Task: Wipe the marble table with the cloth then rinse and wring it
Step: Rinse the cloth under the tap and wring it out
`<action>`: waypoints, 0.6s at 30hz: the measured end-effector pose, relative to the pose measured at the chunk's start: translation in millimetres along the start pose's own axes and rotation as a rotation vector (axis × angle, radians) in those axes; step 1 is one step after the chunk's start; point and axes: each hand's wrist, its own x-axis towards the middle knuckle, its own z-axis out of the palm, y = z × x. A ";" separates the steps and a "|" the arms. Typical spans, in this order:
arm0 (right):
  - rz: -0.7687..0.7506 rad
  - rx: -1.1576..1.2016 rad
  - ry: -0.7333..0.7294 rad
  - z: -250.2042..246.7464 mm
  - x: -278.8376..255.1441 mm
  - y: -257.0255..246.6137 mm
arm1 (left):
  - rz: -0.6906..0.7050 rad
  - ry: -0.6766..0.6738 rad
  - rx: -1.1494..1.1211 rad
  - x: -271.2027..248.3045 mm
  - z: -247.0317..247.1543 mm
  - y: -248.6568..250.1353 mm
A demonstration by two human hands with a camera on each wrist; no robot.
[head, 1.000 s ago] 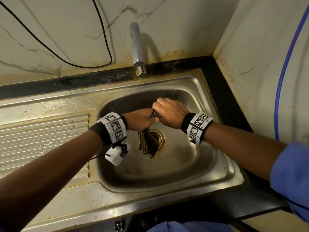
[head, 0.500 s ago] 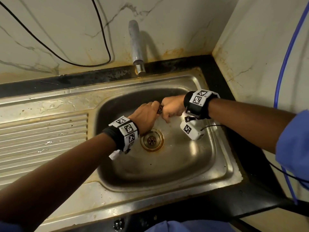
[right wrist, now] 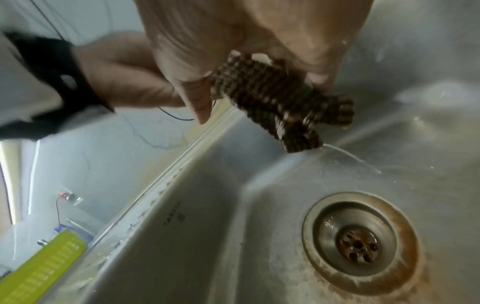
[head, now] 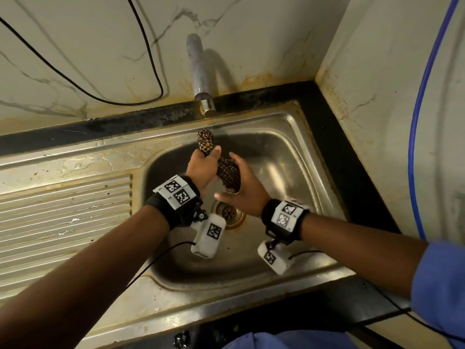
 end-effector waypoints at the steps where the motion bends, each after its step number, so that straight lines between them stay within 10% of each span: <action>1: -0.045 -0.043 0.083 7.7 4.5 3.7 | -0.010 -0.037 -0.061 -1.5 3.7 1.5; 6: -0.178 -0.207 0.351 7.8 27.7 3.0 | 0.062 -0.180 0.024 -23.8 -2.3 16.8; 11: -0.297 -0.531 0.150 -22.6 37.3 -4.4 | -0.206 -0.493 -0.200 -23.7 -43.3 21.2; 18: -0.591 -1.216 -0.159 -37.3 44.8 -22.4 | -0.423 -0.533 -0.334 -17.0 -48.5 -7.3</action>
